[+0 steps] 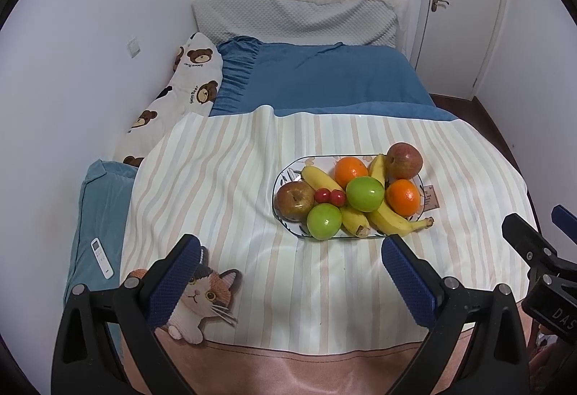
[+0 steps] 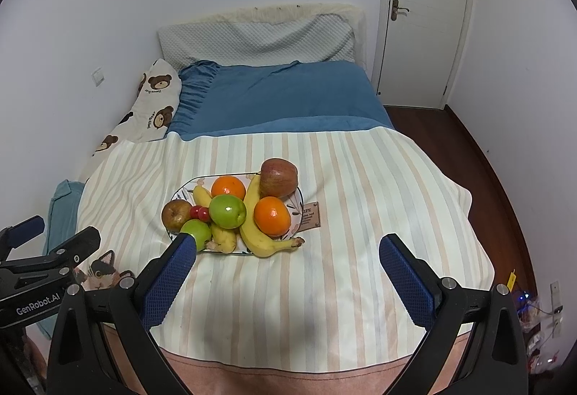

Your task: Organize fruits

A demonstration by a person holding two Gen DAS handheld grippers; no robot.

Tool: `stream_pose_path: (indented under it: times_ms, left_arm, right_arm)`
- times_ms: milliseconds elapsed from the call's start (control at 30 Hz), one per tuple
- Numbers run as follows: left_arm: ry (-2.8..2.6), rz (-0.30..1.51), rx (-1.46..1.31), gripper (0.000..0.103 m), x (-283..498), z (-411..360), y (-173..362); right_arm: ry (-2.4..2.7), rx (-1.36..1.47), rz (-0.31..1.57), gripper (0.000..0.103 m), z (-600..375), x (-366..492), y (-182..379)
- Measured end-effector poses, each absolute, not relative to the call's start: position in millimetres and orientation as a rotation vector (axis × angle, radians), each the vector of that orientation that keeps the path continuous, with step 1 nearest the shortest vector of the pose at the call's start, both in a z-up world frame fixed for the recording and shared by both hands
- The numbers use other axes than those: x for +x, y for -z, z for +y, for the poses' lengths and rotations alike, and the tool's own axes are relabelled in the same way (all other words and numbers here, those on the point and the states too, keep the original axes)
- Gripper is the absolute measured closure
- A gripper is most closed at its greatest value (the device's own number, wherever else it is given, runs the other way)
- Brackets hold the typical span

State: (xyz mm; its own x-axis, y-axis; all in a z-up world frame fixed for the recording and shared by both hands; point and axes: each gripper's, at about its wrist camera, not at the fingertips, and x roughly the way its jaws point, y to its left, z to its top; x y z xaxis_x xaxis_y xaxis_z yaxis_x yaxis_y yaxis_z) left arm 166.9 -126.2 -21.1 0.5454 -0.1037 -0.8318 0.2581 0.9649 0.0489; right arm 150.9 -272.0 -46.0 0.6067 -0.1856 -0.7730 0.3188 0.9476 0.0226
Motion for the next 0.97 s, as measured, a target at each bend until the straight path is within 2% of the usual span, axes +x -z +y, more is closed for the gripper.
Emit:
stream_pose_path:
  times_ms: [967]
  left_arm:
    - [0.227,0.962,0.178,0.000,167.4,-128.2,18.1]
  right_arm:
    - [0.300,0.169,0.871,0.000,-274.6,148.1,47.5]
